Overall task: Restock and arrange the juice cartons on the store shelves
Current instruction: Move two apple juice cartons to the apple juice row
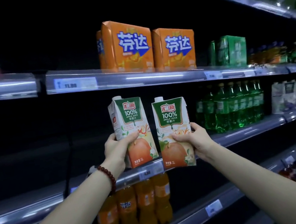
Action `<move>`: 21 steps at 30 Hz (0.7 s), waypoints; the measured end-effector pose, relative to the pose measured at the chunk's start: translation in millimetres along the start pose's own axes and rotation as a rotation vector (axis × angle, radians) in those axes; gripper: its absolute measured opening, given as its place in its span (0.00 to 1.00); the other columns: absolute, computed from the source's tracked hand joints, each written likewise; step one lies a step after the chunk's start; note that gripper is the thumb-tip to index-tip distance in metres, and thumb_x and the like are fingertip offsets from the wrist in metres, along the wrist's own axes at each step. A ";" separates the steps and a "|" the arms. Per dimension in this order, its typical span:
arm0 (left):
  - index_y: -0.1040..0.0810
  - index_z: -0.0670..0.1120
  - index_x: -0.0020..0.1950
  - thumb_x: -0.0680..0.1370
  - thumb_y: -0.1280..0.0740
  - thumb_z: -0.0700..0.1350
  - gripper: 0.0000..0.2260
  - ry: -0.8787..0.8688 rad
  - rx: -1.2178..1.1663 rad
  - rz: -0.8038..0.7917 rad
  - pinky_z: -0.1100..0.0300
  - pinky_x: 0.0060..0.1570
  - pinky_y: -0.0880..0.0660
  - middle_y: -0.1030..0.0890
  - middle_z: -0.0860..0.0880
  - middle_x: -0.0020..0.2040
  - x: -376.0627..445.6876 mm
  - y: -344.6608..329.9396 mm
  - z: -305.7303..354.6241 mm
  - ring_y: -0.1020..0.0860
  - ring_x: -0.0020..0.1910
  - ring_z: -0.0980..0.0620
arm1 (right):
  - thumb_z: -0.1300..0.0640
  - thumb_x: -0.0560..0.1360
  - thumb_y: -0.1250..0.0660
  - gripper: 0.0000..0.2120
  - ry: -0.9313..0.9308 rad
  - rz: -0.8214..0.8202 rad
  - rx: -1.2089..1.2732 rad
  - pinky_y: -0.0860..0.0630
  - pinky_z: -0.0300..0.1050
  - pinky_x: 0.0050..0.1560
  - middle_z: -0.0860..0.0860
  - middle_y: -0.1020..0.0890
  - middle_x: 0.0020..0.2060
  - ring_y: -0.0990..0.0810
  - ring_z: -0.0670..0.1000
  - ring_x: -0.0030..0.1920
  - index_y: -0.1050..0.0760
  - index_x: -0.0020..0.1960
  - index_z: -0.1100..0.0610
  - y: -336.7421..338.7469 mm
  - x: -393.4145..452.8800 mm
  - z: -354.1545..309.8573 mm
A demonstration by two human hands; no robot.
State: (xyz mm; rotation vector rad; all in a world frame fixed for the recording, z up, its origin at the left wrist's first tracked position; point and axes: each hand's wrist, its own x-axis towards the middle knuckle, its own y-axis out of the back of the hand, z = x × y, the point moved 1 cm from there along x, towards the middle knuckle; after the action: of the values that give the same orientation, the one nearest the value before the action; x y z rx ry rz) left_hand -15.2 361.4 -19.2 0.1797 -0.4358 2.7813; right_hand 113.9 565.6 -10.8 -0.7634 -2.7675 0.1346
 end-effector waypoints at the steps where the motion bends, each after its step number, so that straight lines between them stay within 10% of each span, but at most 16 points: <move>1: 0.23 0.52 0.51 0.62 0.19 0.47 0.21 -0.004 0.013 -0.003 0.42 0.38 0.18 0.15 0.48 0.48 2.1 -7.7 -2.4 0.15 0.44 0.44 | 0.68 0.61 0.21 0.26 -0.001 0.005 -0.001 0.18 0.51 0.38 0.59 0.15 0.47 0.14 0.58 0.41 0.27 0.55 0.61 8.8 4.5 0.0; 21: 0.22 0.50 0.54 0.62 0.19 0.42 0.24 -0.072 -0.031 -0.047 0.52 0.37 0.18 0.14 0.48 0.46 86.7 -129.7 -49.7 0.14 0.40 0.49 | 0.66 0.53 0.20 0.36 0.071 -0.011 0.097 0.19 0.52 0.39 0.61 0.15 0.48 0.14 0.60 0.43 0.28 0.59 0.63 97.8 150.5 15.1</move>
State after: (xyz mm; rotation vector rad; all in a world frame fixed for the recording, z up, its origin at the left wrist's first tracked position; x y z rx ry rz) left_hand -57.7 519.5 -15.5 0.2805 -0.4862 2.7269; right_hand 33.3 726.7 -6.1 -0.7138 -2.6762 0.2334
